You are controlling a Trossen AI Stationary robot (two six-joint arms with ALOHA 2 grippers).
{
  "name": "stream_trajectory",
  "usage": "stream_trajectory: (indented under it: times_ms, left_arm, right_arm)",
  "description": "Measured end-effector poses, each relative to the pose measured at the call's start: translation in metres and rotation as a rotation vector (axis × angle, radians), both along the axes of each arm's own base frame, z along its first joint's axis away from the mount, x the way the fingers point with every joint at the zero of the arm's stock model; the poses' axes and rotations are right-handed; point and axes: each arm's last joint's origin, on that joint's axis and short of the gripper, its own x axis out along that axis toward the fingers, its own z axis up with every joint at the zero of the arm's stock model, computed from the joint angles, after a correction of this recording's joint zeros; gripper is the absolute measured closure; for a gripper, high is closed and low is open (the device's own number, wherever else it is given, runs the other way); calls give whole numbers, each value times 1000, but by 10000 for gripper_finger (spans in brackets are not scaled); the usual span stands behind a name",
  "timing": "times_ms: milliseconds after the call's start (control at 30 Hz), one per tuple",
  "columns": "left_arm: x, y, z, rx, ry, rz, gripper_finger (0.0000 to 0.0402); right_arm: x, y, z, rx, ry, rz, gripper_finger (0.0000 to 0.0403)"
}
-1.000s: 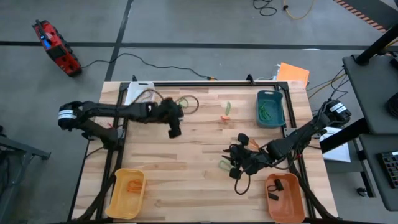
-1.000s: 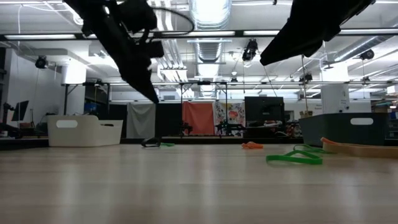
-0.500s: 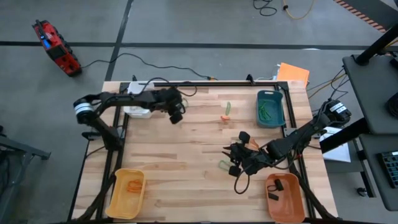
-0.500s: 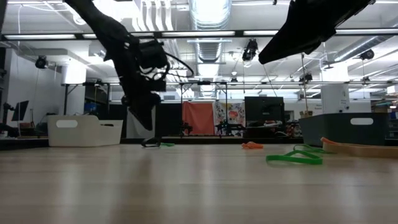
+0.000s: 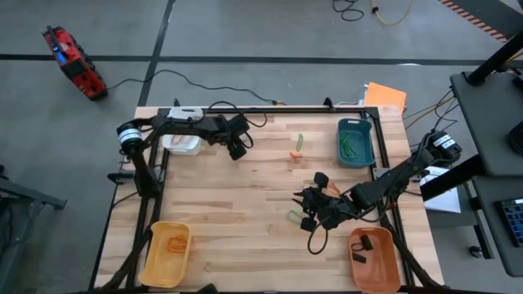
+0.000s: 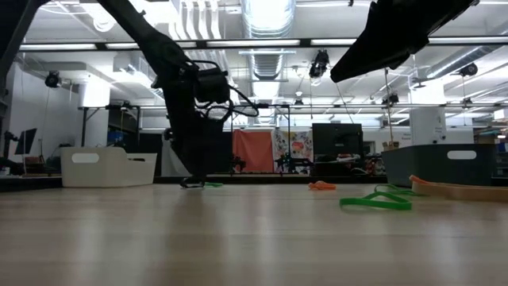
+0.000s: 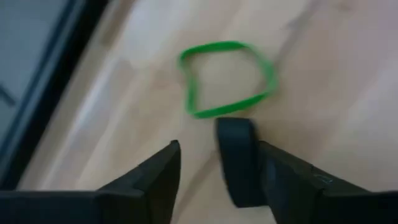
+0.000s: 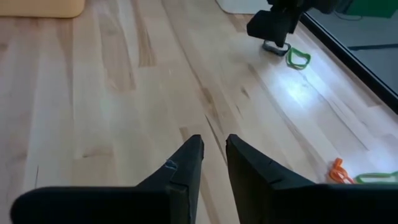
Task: Sort rubber bands into baskets
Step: Put the black rubber band into the orange bin
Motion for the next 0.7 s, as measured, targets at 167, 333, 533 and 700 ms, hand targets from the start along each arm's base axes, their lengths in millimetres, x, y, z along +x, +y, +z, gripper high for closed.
stream_trajectory:
  times_ms: [167, 333, 533, 700]
  left_arm:
    - [-1, 1, -4, 30, 36, 6, 184]
    - [0, 1, -9, 8, 53, -4, 201]
    - [-1, -2, -15, -22, 81, -18, 281]
    - [-2, -4, -8, -19, 65, -16, 389]
  right_arm:
    - [0, 0, 0, -3, 5, 0, 337]
    - [0, 0, 0, -3, 6, 0, 331]
    - [0, 0, -1, -4, 8, 0, 326]
    - [-1, 0, -1, -6, 11, 0, 333]
